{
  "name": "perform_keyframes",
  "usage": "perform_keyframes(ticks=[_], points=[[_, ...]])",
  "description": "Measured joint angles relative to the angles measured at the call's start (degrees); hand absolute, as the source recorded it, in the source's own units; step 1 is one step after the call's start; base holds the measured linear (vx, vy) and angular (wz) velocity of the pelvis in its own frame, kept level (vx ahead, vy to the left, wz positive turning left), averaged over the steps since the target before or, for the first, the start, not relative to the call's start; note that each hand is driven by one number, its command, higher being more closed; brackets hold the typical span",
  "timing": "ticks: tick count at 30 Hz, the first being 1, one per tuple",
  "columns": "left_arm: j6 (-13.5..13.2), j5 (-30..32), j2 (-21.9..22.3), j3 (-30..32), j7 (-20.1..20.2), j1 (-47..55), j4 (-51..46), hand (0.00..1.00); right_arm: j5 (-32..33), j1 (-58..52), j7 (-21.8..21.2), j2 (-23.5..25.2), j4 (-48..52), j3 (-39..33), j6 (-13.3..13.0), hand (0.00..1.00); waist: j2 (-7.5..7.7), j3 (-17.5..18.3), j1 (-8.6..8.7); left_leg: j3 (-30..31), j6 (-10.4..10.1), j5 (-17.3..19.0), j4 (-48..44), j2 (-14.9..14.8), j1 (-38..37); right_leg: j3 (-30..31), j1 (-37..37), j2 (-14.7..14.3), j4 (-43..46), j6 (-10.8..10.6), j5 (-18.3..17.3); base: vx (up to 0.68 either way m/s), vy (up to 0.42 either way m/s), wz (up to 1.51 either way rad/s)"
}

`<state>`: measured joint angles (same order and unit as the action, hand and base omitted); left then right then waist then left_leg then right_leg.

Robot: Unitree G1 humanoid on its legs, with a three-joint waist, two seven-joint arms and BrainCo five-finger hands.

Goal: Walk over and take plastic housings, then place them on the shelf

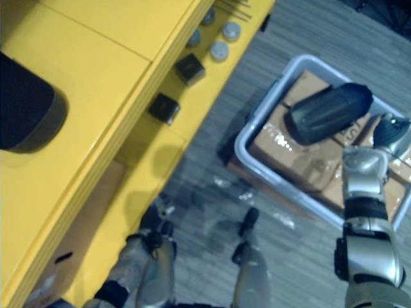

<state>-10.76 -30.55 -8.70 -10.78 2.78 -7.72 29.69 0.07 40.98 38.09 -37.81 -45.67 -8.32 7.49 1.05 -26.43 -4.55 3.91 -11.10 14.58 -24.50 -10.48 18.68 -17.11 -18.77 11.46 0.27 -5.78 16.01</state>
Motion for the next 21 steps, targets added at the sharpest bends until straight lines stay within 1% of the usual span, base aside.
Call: perform_keyframes(ticks=[2,3,5,8,9,10,11,12,14,16,17,18,19,20,21], points=[[1.4,-1.2,-0.4,0.0,-0.4,-0.2,-1.4,0.00,-0.3,-0.3,-0.6,0.0,-0.5,0.0,0.0,1.00,0.00,0.0,0.60,0.1,0.0,0.0,-0.1,0.0,0.2,0.0,0.0,-0.1,-0.1,0.0,0.0,0.00,0.000,0.00],[1.7,-1.1,-0.8,-0.1,-0.7,-0.2,-1.7,0.00,-0.2,-0.4,-0.5,0.0,-1.0,0.0,0.0,0.00,-0.07,0.0,0.78,0.0,0.1,0.1,-0.2,0.0,0.3,0.1,0.0,-0.1,-0.1,0.0,0.0,-0.01,-0.003,-0.05],[3.3,-1.1,-1.1,-0.6,-1.8,-0.2,-2.1,0.00,2.8,-0.3,0.5,0.0,-2.9,-0.1,-0.1,0.00,-0.12,0.1,0.82,0.0,0.2,0.5,-0.9,-0.1,0.4,0.2,-0.1,-0.3,-0.2,0.1,0.1,-0.01,0.003,-0.05],[3.8,-1.1,-1.1,-1.2,-2.2,-0.2,-2.1,0.00,6.6,-0.2,2.1,0.0,-5.0,-0.5,-0.4,0.00,-0.31,0.1,0.70,0.0,0.3,1.2,-2.3,-0.1,1.5,0.3,-0.3,-0.4,-0.4,0.2,0.3,-0.01,0.014,-0.02],[4.3,-1.1,-1.0,-1.8,-2.5,-0.2,-2.0,0.00,9.6,0.2,2.4,0.0,-6.6,-1.5,-1.2,0.00,-0.62,0.1,0.41,0.0,0.4,1.6,-3.1,-0.1,1.8,0.3,-0.4,-0.4,-0.8,0.1,0.4,-0.02,0.027,-0.03],[4.6,-1.1,-1.0,-1.9,-2.6,-0.2,-1.8,0.00,11.1,0.6,2.7,0.0,-7.3,-1.9,-1.7,0.00,-0.93,0.2,0.33,0.0,0.4,1.8,-3.6,-0.1,2.5,0.3,-0.5,-0.4,-0.8,0.1,0.4,-0.02,0.033,-0.04],[5.2,-1.1,-0.9,-2.9,-2.7,-0.1,-1.2,0.00,13.1,1.2,3.5,0.0,-8.4,-2.2,-2.7,0.00,-1.55,0.6,0.11,0.0,0.5,2.1,-4.3,-0.1,3.4,0.4,-1.3,-0.4,-0.8,0.2,0.5,0.00,0.000,0.00],[5.4,-0.9,-1.0,-4.0,-2.7,-0.3,-0.1,0.00,14.3,2.4,4.2,0.0,-9.8,-2.5,-3.3,0.00,-2.38,0.5,-0.17,0.0,0.6,2.1,-4.6,0.0,3.9,0.4,-1.8,-0.3,-0.8,0.1,0.8,0.00,0.000,0.00],[5.5,-0.9,-0.4,-5.1,-2.7,-0.3,2.2,0.00,16.2,3.3,4.9,-0.1,-10.9,-2.7,-4.0,0.00,-3.57,0.8,-0.74,0.1,0.6,2.1,-4.9,0.1,4.9,0.4,-2.7,-0.3,-0.8,0.1,1.4,0.00,0.000,0.00],[5.5,-0.5,1.0,-6.6,-2.7,-0.1,6.2,0.00,18.0,4.9,6.0,-0.1,-12.4,-2.8,-4.5,0.00,-5.75,0.6,-1.58,0.3,0.6,2.1,-5.0,0.1,5.6,0.3,-3.2,-0.3,-0.8,0.1,1.5,0.01,-0.001,0.02],[5.5,-0.3,1.5,-7.4,-2.7,0.1,7.8,0.00,18.8,5.3,6.6,-0.1,-12.8,-2.8,-4.9,0.00,-6.54,0.5,-1.98,0.4,0.6,2.1,-4.9,0.2,5.6,0.2,-3.2,-0.3,-0.8,0.1,1.5,0.00,0.000,0.00],[5.4,0.2,1.8,-7.7,-2.7,0.3,8.7,0.00,19.3,5.4,7.0,-0.1,-12.9,-2.9,-5.0,0.00,-6.96,0.6,-2.31,0.4,0.6,2.1,-4.9,0.2,5.6,0.2,-3.3,-0.3,-0.9,0.1,1.5,0.00,0.000,0.00],[4.9,2.0,2.5,-7.9,-2.8,0.9,10.2,0.00,20.0,5.6,7.4,-0.1,-13.4,-2.9,-5.1,0.00,-7.63,0.5,-2.75,0.4,0.6,2.1,-4.7,0.2,5.8,0.1,-3.4,-0.3,-0.9,0.1,1.5,0.00,-0.001,0.05],[3.9,4.3,2.9,-8.1,-3.0,1.3,11.8,0.00,20.1,5.7,8.2,-0.1,-13.5,-2.9,-5.2,0.00,-8.03,0.5,-3.03,0.6,0.6,2.1,-4.7,0.3,6.5,0.0,-3.6,-0.2,-0.9,0.1,1.5,0.01,-0.001,0.06],[3.2,5.1,2.9,-8.1,-3.3,1.4,12.3,0.00,20.2,5.9,8.4,-0.1,-13.5,-2.9,-5.2,0.00,-8.05,0.5,-3.14,0.7,0.6,2.1,-4.7,0.3,6.5,0.0,-3.9,-0.2,-0.9,0.1,1.5,0.00,0.000,0.05]])
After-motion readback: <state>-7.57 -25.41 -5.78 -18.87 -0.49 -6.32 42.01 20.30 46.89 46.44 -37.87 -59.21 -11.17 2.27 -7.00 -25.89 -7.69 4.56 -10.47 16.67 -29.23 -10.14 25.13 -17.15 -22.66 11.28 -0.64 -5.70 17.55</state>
